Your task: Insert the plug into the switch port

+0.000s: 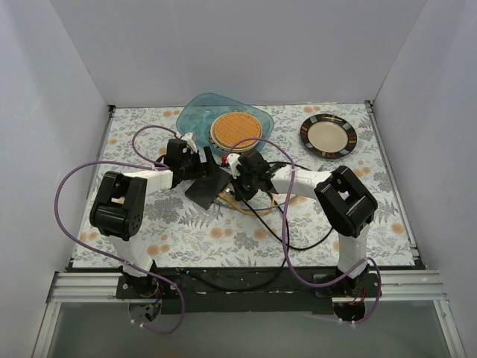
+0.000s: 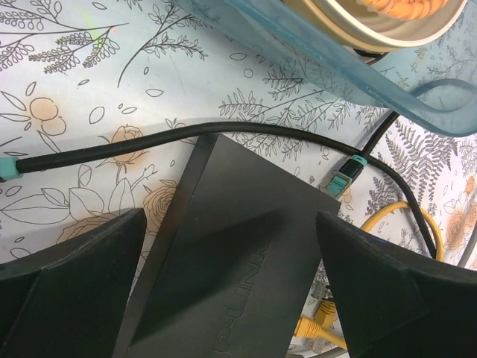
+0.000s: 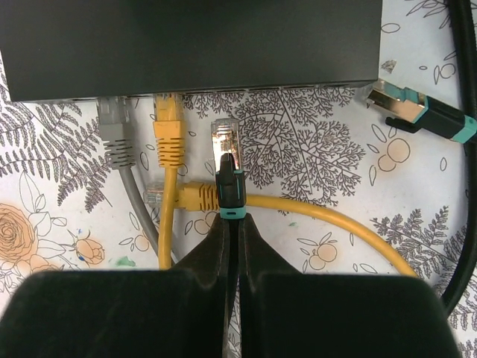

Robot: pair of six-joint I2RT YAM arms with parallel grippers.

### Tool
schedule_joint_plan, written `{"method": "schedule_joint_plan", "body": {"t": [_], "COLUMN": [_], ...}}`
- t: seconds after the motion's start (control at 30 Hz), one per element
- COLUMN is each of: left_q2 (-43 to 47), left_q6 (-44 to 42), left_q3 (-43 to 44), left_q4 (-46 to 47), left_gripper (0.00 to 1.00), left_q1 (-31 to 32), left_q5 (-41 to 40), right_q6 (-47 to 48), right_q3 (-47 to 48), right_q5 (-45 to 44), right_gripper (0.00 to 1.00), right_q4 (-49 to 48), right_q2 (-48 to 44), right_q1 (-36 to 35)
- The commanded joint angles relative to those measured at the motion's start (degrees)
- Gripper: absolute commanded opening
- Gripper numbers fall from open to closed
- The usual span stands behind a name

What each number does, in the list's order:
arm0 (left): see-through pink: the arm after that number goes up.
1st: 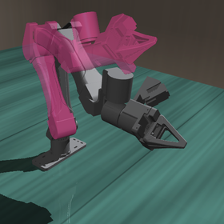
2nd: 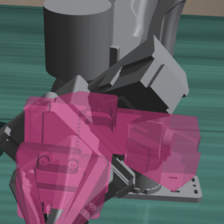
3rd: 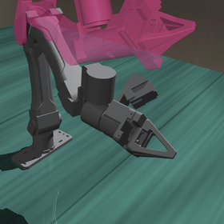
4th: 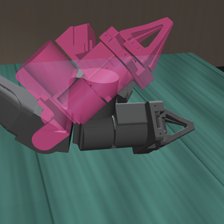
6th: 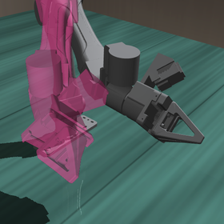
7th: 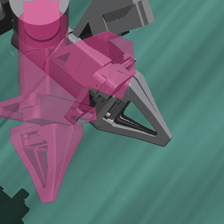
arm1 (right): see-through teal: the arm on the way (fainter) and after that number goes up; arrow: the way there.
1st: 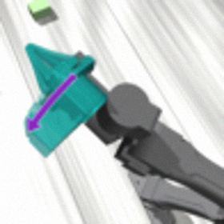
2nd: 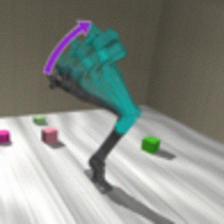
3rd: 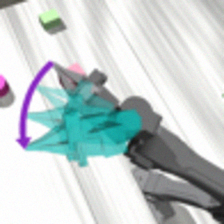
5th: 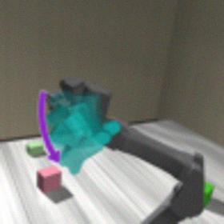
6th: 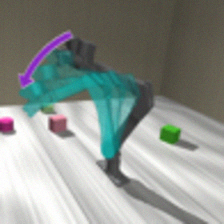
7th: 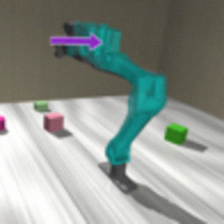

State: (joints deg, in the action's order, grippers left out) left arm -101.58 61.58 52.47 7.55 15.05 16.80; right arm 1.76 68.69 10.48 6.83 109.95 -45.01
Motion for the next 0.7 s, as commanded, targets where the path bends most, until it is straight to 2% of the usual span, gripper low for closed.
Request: {"method": "schedule_joint_plan", "body": {"t": [0.0, 0.67], "left_q2": [0.59, -0.46], "left_q6": [-0.15, 0.12], "left_q3": [1.58, 2.99], "left_q4": [-0.17, -1.84], "left_gripper": [0.98, 0.98], "left_q1": [-0.37, -0.37], "left_q5": [1.22, 2.98], "right_q6": [1.76, -0.44], "right_q3": [2.77, 10.06], "right_q5": [-0.02, -0.55], "right_gripper": [0.01, 0.01], "right_q4": [2.4, 9.6], "right_q2": [0.79, 3.86], "right_q1": [0.28, 0.28]}}
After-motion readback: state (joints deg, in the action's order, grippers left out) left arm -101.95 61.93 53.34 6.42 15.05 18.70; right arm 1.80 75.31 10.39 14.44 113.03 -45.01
